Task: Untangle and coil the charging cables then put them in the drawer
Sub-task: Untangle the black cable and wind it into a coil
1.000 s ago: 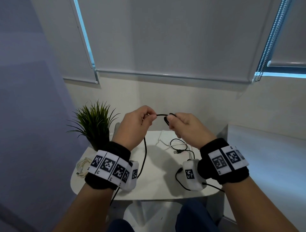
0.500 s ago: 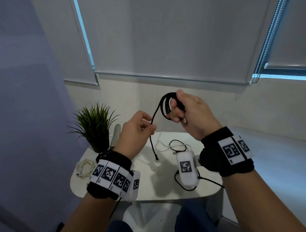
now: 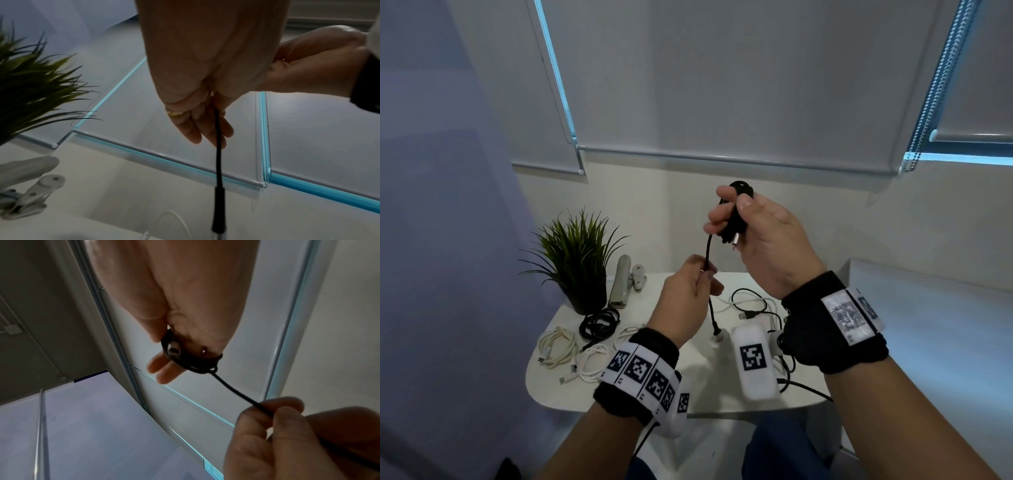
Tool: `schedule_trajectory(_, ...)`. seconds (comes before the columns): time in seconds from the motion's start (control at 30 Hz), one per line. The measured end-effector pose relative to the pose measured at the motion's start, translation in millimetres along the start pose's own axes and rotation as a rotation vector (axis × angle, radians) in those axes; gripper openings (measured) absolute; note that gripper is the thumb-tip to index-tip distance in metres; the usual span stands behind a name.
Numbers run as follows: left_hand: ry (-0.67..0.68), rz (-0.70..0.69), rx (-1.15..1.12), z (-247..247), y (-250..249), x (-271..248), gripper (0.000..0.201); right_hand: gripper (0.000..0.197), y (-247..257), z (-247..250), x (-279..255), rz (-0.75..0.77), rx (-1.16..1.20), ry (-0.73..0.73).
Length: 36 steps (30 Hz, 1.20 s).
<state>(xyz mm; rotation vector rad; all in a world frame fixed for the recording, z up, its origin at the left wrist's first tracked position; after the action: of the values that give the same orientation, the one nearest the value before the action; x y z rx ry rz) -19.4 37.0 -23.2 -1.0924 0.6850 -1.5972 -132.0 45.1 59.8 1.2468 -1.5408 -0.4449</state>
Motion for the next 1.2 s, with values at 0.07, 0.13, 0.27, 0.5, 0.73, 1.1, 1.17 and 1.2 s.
schedule_trajectory(0.07, 0.101, 0.020, 0.081, -10, 4, -3, 0.012, 0.022, -4, 2, 3, 0.006, 0.044, -0.021)
schedule_trajectory(0.13, 0.234, 0.061, 0.135, -23, 13, -9, 0.012, 0.021, -8, 8, 4, 0.004, 0.086, -0.066)
schedule_trajectory(0.27, 0.360, 0.087, 0.191, -34, 26, -19, 0.020, 0.020, -16, 26, 7, 0.048, -0.075, -0.125)
schedule_trajectory(0.5, 0.324, -0.007, 0.180, -23, 20, -17, 0.039, 0.022, -42, 47, 1, 0.005, -1.126, -0.017)
schedule_trajectory(0.73, 0.117, -0.123, 0.087, 8, 4, -6, 0.019, 0.014, -67, 49, -7, -0.265, -1.061, 0.138)
schedule_trajectory(1.1, 0.094, 0.034, -0.183, 24, 10, 11, 0.020, 0.014, -65, 21, -19, -0.314, -0.289, 0.181)
schedule_trajectory(1.17, 0.154, 0.042, -0.225, 18, 7, 9, 0.026, 0.020, -61, 17, -20, -0.322, -0.227, 0.178)
schedule_trajectory(1.2, 0.181, 0.048, -0.258, 16, 5, 7, 0.029, 0.021, -60, 16, -20, -0.323, -0.204, 0.181)
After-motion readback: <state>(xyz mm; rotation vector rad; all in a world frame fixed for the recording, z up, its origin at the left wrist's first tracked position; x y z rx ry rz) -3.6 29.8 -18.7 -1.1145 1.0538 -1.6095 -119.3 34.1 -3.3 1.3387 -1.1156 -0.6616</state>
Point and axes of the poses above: each hand's wrist, its own x-axis towards the middle knuckle, its own z-axis out of the back of the hand, y = z × x, the point moved 8 cm from there along x, towards the middle knuckle, and after that the axes turned 5 degrees about z, right-handed, at the moved point
